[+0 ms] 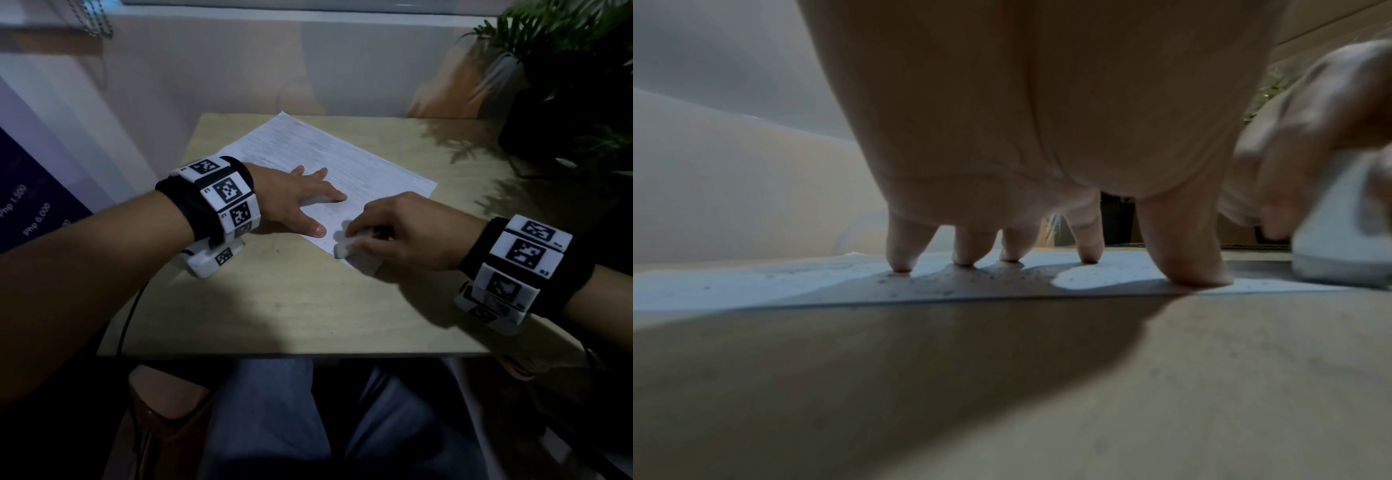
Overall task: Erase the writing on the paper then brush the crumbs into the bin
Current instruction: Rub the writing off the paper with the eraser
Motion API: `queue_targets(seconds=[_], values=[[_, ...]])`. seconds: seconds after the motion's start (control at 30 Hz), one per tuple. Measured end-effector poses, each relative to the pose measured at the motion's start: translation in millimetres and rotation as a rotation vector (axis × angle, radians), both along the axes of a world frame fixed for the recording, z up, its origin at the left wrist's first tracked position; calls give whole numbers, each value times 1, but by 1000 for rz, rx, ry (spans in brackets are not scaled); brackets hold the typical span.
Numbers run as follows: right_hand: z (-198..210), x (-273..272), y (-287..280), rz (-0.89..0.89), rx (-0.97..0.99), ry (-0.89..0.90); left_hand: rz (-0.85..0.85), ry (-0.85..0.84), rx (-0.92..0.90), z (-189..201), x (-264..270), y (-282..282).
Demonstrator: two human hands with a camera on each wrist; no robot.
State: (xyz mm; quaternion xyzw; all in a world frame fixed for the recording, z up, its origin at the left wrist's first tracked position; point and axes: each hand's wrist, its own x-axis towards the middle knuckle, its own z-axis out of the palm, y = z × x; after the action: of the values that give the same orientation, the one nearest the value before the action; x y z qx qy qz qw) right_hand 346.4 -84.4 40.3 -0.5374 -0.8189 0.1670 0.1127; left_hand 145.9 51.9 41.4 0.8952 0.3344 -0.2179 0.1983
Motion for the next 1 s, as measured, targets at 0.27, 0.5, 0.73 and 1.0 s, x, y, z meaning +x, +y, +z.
queue_targets(seconds=[0.27,0.5,0.73,1.0], values=[[0,-3,-2,1,50,-36,0,-4,-8,-1,0,0],[1,-15,-1,55,38,-17,-2,1,-18,1,1,0],[0,1,-7,15,-33,96,0,-3,-1,-2,0,3],[0,-5,-3,67,9,14,2,-2,-9,-1,1,1]])
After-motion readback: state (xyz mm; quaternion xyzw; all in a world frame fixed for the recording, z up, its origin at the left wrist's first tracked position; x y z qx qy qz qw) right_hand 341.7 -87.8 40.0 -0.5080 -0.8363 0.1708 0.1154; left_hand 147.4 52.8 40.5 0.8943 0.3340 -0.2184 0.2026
